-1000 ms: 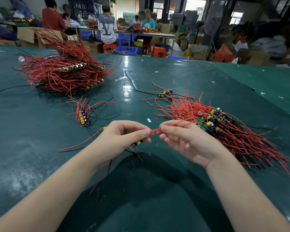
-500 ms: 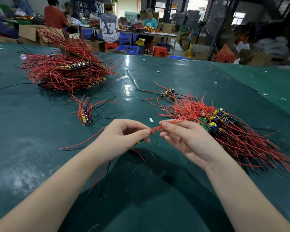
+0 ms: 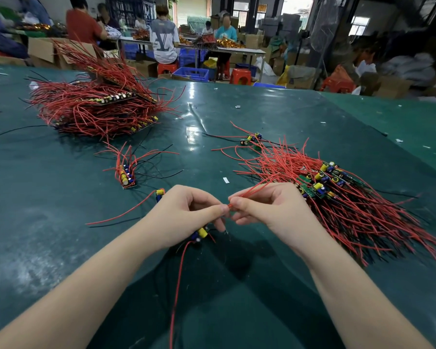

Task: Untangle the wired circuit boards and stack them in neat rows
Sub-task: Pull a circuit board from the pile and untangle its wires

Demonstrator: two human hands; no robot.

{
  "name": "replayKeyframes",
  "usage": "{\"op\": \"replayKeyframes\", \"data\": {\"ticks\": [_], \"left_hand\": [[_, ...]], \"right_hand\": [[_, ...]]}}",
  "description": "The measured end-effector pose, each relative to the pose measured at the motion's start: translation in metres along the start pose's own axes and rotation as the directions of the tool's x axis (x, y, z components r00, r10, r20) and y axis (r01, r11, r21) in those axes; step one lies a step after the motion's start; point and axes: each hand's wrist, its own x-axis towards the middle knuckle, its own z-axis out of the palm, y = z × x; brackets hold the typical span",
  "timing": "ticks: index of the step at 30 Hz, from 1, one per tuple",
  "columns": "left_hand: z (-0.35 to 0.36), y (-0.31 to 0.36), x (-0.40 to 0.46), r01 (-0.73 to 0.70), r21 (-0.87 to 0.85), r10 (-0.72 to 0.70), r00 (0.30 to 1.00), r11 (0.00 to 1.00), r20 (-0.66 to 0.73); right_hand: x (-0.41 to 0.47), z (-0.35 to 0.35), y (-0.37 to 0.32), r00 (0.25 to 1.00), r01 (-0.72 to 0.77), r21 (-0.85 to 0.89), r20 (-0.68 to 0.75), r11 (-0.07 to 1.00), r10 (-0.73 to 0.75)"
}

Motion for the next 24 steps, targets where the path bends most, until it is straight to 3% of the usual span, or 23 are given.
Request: {"op": "replayKeyframes", "data": {"ticks": [6,12,16,20,24], "left_hand": [[0.006,-0.004,0.001,-0.022,0.241,0.027,0.999,0.970,-0.017],[-0.004,-0.001,0.002,-0.013,0.156,0.020,0.999,0.988,-0.042],[-0.003,0.000,0.001,0.002,0.083,-0.003,1.000,0.997,0.007],[0.000,0.001,0.000,0.011,0.010,-0.012,1.000,1.000,0.029],[0.004,0.000,0.001,0.009,-0.004,-0.009,0.999,1.000,-0.038]], "right_hand": [[0.001,0.002,0.008,1.000,0.001,-0.198,-0.015,0.980,-0.004],[0.004,-0.004,0.004,0.994,-0.016,0.081,-0.107,0.997,0.025],[0.005,-0.008,0.002,0.991,-0.063,0.278,-0.095,0.959,0.092],[0.005,-0.005,0.004,0.997,-0.035,0.195,-0.061,0.980,0.048],[0.004,-0.004,0.004,0.998,0.012,0.116,-0.070,0.993,-0.004]]}}
